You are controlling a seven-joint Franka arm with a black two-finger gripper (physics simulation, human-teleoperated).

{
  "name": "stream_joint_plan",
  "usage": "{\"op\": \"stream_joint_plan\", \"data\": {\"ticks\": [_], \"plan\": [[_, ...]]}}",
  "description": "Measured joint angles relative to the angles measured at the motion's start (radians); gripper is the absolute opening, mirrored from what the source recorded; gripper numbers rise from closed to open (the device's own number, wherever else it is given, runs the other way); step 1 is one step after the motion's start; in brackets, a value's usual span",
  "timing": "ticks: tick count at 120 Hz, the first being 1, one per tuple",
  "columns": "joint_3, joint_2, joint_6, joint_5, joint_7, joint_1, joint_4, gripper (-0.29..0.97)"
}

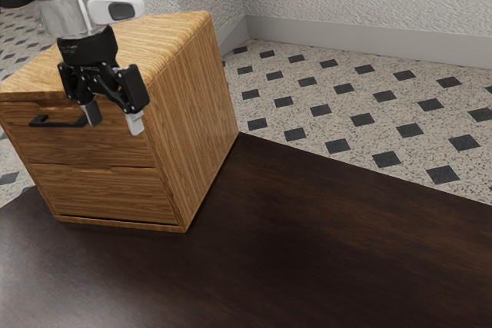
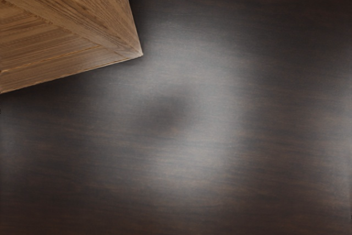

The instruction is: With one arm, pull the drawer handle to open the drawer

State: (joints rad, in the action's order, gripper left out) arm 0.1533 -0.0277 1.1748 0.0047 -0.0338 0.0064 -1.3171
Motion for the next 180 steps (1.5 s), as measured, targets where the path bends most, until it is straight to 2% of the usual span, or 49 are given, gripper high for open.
{"op": "stream_joint_plan", "data": {"ticks": [13, 25, 38, 45, 55, 63, 67, 76, 88, 106, 119, 135, 180], "plan": [[-0.002, -0.010, 0.105, -0.002, 0.005, -0.009, -0.015, 0.68], [-0.004, -0.030, 0.150, -0.004, -0.003, -0.027, -0.024, 0.68], [-0.018, -0.184, 0.200, 0.048, -0.064, -0.034, -0.138, 0.68], [-0.026, -0.340, 0.268, 0.098, -0.130, -0.029, -0.317, 0.68], [-0.044, -0.489, 0.422, 0.141, -0.254, -0.020, -0.546, 0.68], [-0.042, -0.568, 0.467, 0.158, -0.342, 0.043, -0.607, 0.68], [-0.003, -0.586, 0.480, 0.163, -0.382, 0.063, -0.618, 0.68], [0.088, -0.599, 0.541, 0.172, -0.484, 0.080, -0.658, 0.68], [0.124, -0.547, 0.647, 0.176, -0.620, 0.081, -0.687, 0.68], [0.126, -0.534, 0.729, 0.163, -0.775, 0.079, -0.693, 0.68], [0.130, -0.552, 0.772, 0.190, -0.886, 0.077, -0.726, 0.68], [0.150, -0.576, 0.809, 0.165, -1.006, 0.081, -0.732, 0.68], [0.180, -0.572, 0.863, 0.169, -1.228, 0.075, -0.795, 0.68]]}}
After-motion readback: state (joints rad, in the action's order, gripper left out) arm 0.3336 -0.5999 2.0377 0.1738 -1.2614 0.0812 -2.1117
